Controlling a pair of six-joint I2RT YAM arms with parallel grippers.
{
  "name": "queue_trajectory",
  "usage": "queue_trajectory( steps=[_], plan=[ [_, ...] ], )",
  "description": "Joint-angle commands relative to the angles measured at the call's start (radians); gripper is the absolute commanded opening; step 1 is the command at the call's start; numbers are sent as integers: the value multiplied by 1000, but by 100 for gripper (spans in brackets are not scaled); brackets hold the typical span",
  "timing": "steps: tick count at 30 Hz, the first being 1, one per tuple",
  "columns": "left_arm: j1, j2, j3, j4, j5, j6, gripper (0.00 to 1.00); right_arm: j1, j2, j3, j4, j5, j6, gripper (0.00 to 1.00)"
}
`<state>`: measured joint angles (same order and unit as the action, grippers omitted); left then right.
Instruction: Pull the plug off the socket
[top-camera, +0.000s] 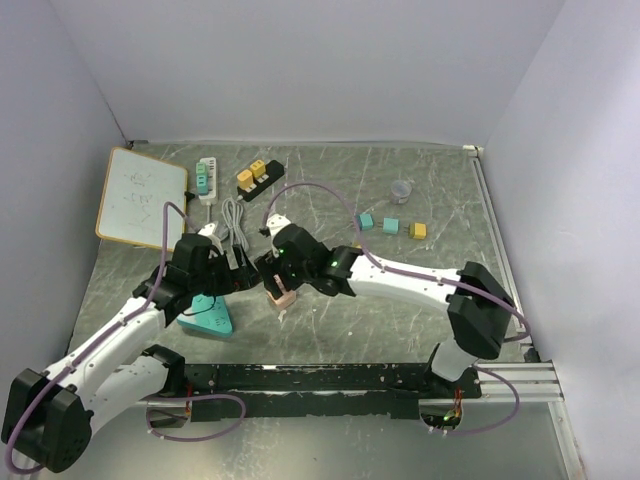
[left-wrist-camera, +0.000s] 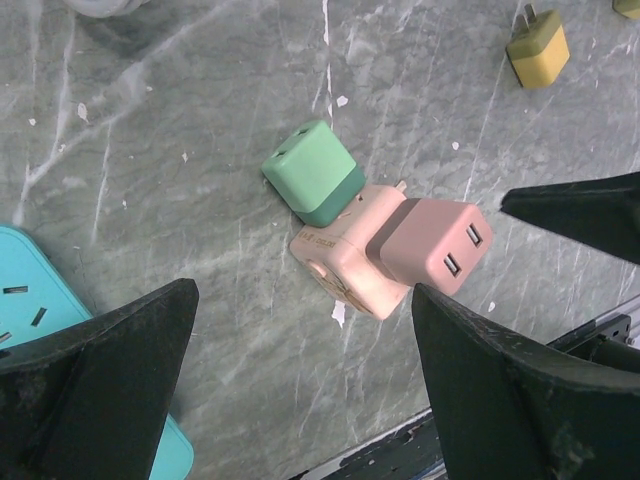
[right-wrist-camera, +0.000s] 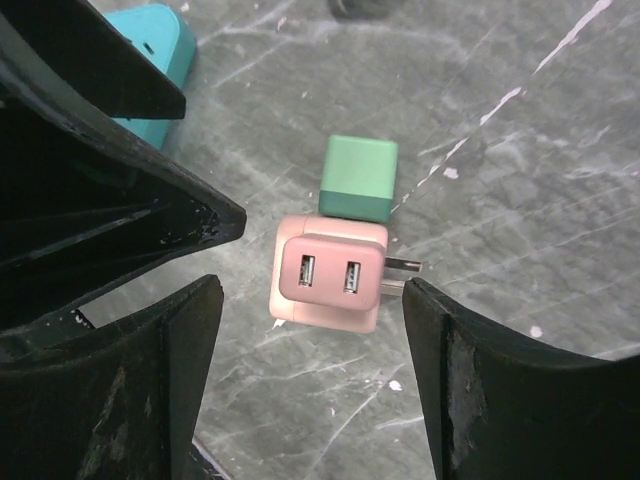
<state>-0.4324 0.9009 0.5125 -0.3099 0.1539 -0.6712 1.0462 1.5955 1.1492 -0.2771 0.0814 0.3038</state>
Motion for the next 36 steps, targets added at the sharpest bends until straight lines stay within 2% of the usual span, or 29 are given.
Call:
queue_trajectory(
  steps=[1, 6, 15, 19, 24, 31, 36],
  plan=[
    [11, 7, -1, 29, -30, -10, 99, 36, 70, 32, -22, 108, 46, 71],
    [11, -5, -2, 8, -34, -10, 99, 46, 114, 47, -16, 170, 50, 64],
    [11, 22, -24, 42, 36, -18, 99, 47, 107, 3, 40, 223, 89, 30],
    [11, 72, -32, 116, 130, -24, 99, 27, 68, -37, 87, 185, 131, 12],
    [9, 132, -51, 259, 275, -86, 99, -41, 0, -158, 210, 42, 244, 1],
    [6, 181, -71, 345, 353, -125, 99, -143, -76, -319, 390, -147, 378, 0],
    [-27, 256, -50, 357, 362, -142, 95, -164, -70, -336, 421, -175, 405, 0]
  ],
)
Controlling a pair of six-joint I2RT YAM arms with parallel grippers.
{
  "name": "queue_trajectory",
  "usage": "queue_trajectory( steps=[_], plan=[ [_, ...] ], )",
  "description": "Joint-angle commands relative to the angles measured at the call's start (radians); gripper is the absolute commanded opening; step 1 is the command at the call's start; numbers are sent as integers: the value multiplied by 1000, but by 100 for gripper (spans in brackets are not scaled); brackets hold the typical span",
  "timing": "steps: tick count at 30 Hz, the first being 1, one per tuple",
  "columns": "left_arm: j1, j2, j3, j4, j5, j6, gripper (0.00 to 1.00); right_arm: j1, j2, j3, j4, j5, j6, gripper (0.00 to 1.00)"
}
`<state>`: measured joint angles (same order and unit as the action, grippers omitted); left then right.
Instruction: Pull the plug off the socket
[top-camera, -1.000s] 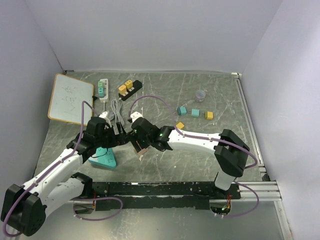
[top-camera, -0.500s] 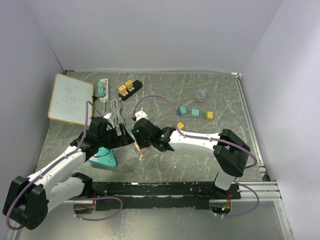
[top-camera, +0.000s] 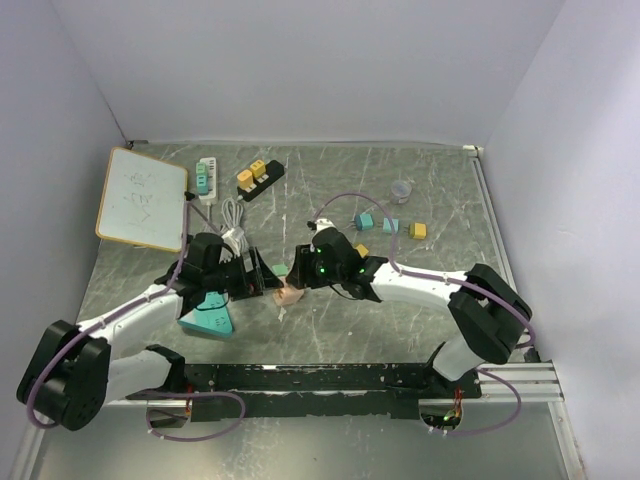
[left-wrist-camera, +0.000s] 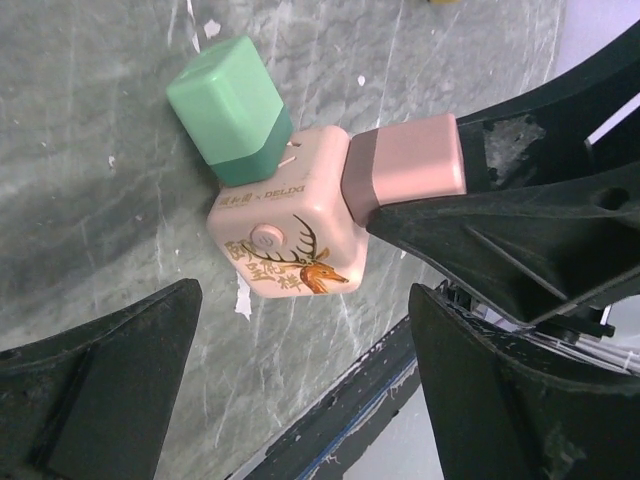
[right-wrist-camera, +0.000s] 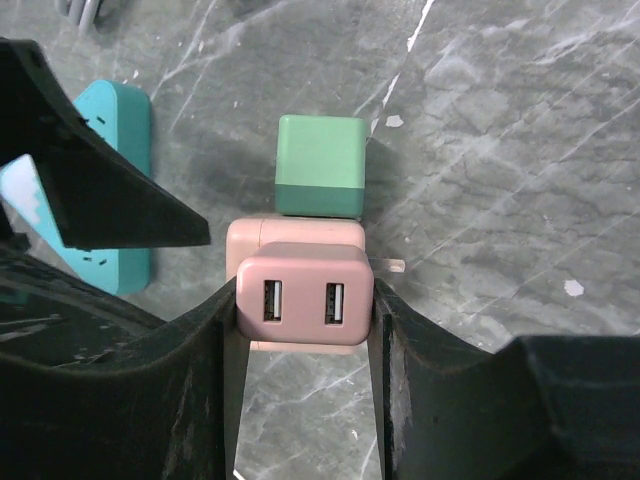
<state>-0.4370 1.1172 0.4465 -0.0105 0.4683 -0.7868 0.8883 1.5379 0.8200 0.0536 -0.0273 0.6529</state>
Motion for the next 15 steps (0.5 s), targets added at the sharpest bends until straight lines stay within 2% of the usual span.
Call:
queue_trajectory(
  steps=[1, 8, 13, 15],
  plan=[
    [-34, 54, 21, 59, 41, -29, 95, -7, -11, -8, 95, -71, 59, 0],
    [-65, 140, 64, 47, -35, -51, 81, -6, 11, -7, 113, -91, 65, 0],
    [-84, 191, 89, 58, -38, -54, 84, -5, 13, -12, 128, -99, 74, 0],
    [-91, 195, 92, 56, -58, -58, 82, -4, 14, -12, 126, -98, 76, 0]
  ],
)
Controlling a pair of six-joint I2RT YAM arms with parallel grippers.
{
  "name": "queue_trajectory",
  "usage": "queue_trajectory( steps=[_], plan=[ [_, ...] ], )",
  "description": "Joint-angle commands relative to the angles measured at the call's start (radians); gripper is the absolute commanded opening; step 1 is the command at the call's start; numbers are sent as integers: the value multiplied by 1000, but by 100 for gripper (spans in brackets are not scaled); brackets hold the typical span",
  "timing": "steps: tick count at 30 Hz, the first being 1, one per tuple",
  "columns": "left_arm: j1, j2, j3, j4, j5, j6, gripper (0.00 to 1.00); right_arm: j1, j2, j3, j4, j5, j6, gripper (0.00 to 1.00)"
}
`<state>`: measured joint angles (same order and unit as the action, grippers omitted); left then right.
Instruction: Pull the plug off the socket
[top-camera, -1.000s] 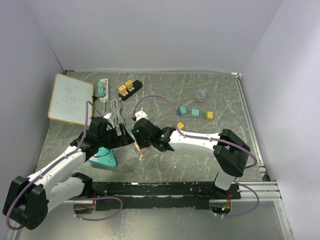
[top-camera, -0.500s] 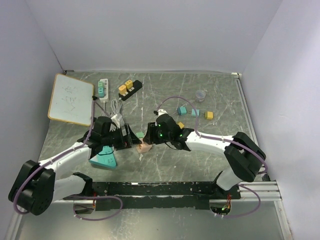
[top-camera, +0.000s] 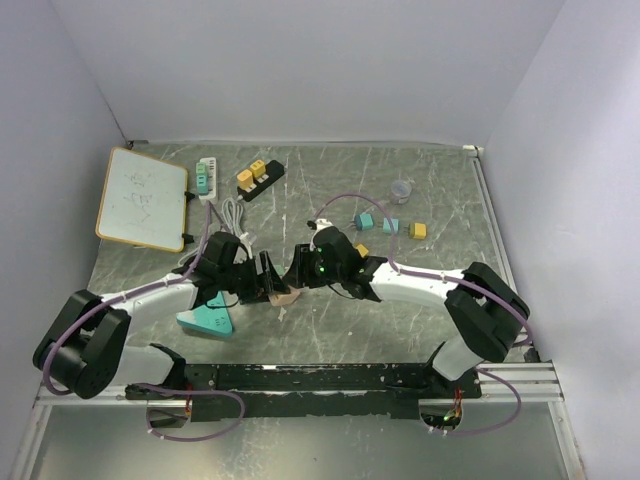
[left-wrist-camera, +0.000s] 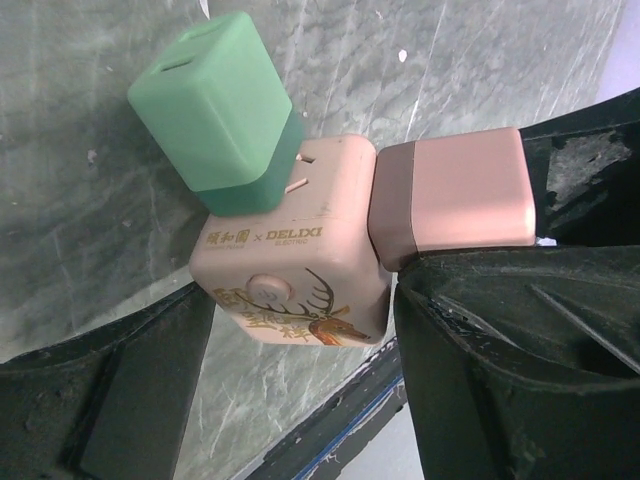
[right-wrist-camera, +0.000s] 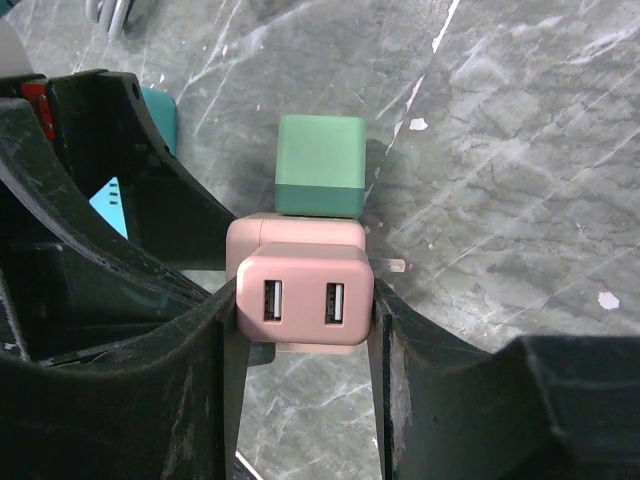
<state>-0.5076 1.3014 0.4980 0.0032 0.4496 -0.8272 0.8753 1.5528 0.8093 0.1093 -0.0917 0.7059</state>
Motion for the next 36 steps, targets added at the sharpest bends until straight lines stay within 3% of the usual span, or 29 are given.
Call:
queue_trajectory(
  steps=[1, 6, 11, 15, 21, 28, 31, 34, 36],
  plan=[
    [-21, 12, 42, 39, -46, -19, 79, 8, 0, -2, 71, -34, 25, 0],
    [-22, -7, 47, -50, -186, -24, 54, 9, -7, -8, 72, -13, 43, 0],
    [-23, 10, 31, -97, -272, -11, 38, 6, -54, -46, 93, 43, 99, 0],
    [-24, 30, 5, -96, -291, -7, 27, -3, -82, -79, 110, 72, 154, 0],
    [-29, 19, -3, -162, -433, 9, 18, -51, -163, -156, 111, 151, 273, 0],
    [-30, 21, 9, -180, -475, 47, 16, -66, -204, -167, 44, 205, 294, 0],
    [-31, -10, 10, -134, -373, 91, 17, -78, -213, -196, 99, 160, 277, 0],
    [-30, -50, -9, -9, -202, 130, 28, -81, -169, -185, 139, 85, 276, 0],
    [-31, -85, -18, 42, -160, 122, 45, -81, -130, -176, 182, 23, 270, 0]
  ],
)
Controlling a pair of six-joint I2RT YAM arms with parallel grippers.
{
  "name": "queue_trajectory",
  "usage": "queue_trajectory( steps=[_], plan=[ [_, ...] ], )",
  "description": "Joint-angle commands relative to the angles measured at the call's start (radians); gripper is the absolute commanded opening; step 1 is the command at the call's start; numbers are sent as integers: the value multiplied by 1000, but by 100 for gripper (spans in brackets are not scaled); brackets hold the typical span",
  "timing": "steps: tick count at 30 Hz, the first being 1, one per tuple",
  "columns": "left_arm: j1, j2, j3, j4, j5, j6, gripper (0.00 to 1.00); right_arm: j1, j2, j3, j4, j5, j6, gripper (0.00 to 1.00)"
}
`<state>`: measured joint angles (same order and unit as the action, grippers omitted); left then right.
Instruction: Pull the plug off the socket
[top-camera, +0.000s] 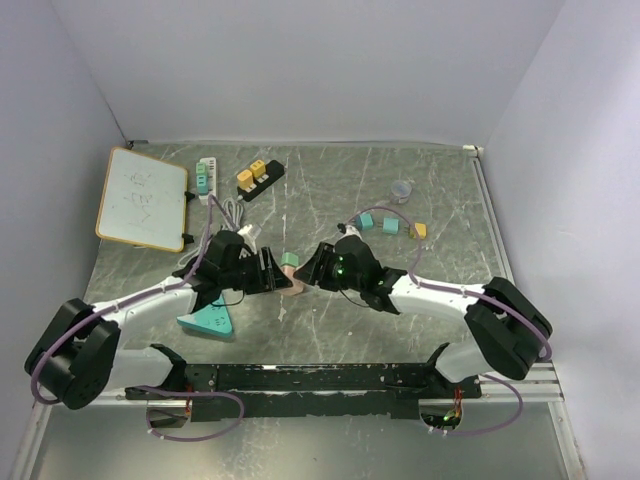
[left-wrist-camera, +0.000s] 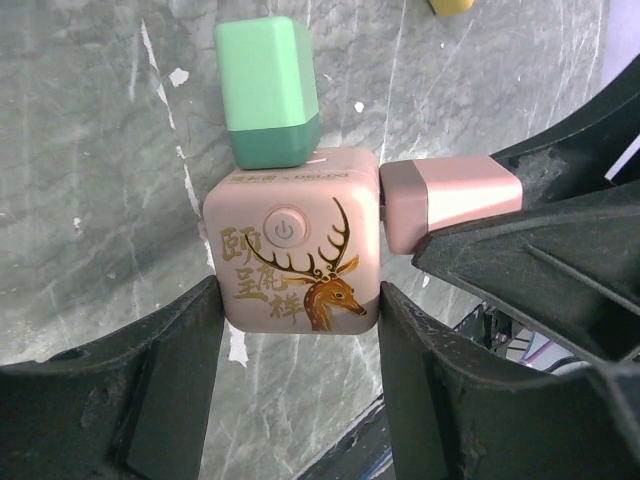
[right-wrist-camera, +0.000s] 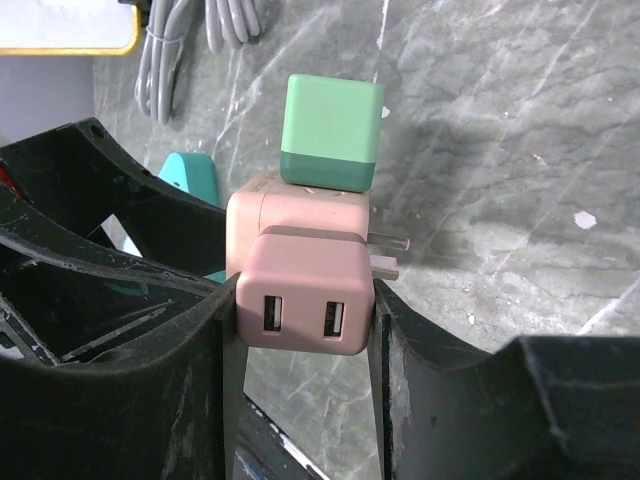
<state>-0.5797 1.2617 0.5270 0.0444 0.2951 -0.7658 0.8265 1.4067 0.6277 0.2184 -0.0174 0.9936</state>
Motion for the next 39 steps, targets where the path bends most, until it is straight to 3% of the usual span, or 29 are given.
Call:
queue_trajectory(
  steps=[1, 4, 8, 11, 21, 24, 26, 29, 32, 39],
  plan=[
    [41, -55, -44, 3, -7, 59, 53, -33, 36, 10, 89, -78, -20, 0],
    [41, -60, -10, -45, -51, 73, 68, -33, 81, 18, 117, -135, -22, 0],
    [41, -30, 22, -53, -53, 94, 74, -32, 108, 18, 139, -167, -14, 0],
    [41, 9, 30, -47, -47, 85, 85, -32, 115, 17, 152, -178, -8, 0],
    [6, 63, 33, 11, 1, 88, 86, -32, 140, 22, 181, -208, 16, 0],
    [3, 78, 30, -2, -31, 77, 71, -32, 148, 25, 194, -222, 26, 0],
    [3, 78, 42, -70, -124, 70, 56, -33, 140, 25, 176, -207, 27, 0],
    [4, 88, 63, -176, -265, 71, 43, -46, 111, 5, 155, -184, 70, 0],
    [6, 104, 71, -224, -326, 95, 35, -52, 63, 1, 85, -113, 105, 0],
    [8, 111, 57, -205, -294, 109, 25, -115, -52, -22, -61, -18, 178, 0]
  ],
)
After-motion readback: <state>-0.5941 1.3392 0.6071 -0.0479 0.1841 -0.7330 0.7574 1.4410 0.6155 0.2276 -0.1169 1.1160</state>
